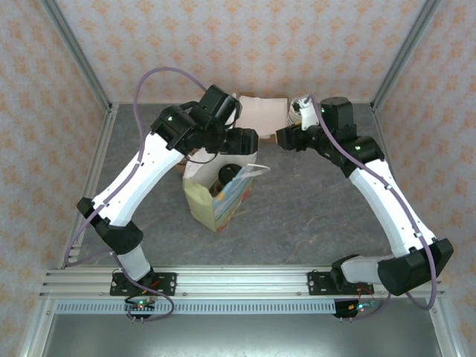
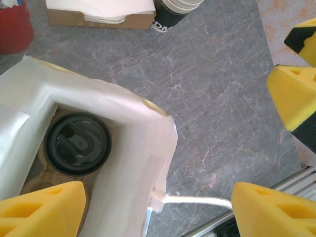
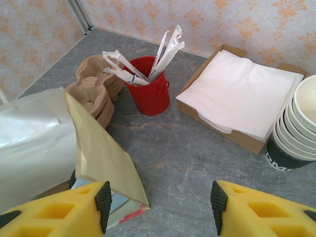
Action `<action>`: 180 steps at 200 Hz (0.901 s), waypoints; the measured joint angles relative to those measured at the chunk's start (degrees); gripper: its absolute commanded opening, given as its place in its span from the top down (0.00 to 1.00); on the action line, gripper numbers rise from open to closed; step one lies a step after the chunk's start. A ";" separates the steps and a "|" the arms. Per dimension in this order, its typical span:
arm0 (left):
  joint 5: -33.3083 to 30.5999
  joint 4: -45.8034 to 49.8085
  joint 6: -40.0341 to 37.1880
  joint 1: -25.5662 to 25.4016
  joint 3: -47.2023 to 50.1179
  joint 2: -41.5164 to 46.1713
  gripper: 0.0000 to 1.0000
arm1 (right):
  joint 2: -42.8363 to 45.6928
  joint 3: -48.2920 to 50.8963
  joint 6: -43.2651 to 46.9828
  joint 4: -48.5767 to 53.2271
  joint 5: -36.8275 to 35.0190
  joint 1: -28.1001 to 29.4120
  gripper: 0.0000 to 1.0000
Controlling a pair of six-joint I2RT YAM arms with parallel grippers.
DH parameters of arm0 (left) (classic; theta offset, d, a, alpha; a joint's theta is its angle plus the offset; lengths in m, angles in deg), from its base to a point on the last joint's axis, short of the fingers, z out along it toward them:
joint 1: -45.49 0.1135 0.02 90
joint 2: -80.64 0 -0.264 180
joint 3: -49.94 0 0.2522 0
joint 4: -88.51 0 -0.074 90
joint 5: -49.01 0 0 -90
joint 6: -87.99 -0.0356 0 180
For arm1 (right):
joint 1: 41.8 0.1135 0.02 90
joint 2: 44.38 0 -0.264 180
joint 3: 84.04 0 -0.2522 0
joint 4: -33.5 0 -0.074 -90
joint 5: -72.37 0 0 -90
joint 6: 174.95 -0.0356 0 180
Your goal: Pack the takeout coffee
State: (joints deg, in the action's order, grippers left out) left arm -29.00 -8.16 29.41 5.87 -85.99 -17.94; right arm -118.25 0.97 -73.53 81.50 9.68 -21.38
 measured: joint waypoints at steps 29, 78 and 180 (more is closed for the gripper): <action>-0.42 0.57 0.00 0.04 -1.60 -0.04 0.20 | 0.11 -0.90 -2.71 0.04 0.33 0.00 0.42; -2.82 6.16 -0.85 3.91 -14.05 -0.70 0.18 | -1.79 -8.37 -14.58 2.97 0.44 0.66 0.44; -3.63 9.99 -0.35 14.12 14.19 13.60 0.00 | -6.01 -14.91 -25.79 9.94 1.18 6.21 0.38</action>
State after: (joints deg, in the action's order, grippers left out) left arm -32.63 1.82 29.06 19.99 -71.80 -4.35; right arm -124.26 -13.94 -99.32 91.44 10.87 -15.17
